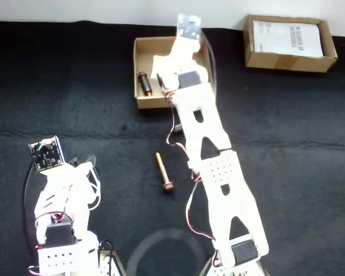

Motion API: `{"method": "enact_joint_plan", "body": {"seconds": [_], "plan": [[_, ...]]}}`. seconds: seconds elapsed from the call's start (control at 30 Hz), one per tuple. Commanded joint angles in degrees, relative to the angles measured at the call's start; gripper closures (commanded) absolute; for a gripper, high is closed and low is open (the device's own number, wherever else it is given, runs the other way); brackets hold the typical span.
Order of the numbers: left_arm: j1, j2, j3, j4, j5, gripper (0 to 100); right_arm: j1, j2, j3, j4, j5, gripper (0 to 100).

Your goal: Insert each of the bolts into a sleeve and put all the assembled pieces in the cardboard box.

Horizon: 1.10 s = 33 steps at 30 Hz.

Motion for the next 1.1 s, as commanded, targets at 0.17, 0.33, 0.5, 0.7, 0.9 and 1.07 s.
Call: {"method": "enact_joint_plan", "body": {"seconds": [0.17,0.33,0.5,0.7,0.9,1.07], "plan": [[-0.84,-1.27,1.01,-0.79,0.0,85,-1.01,-7.08,-12.97,15.6,-0.44,69.3],[-0.84,-1.27,1.01,-0.79,-0.09,85,-2.15,-12.18,-12.88,28.26,-0.53,69.3],[-1.1,-1.27,1.01,-0.79,-0.09,85,-1.89,-16.84,-12.35,37.32,-0.53,69.4],[-1.1,-1.27,1.01,-0.79,-0.26,85,-0.66,-21.58,-11.03,37.32,-0.53,69.4],[-1.1,-1.27,1.01,-0.79,-0.26,85,-0.48,-32.48,4.35,37.41,-0.53,69.4],[-1.1,-1.27,1.01,-0.7,-0.26,85,-1.54,-45.41,25.19,37.23,-0.62,69.4]]}}
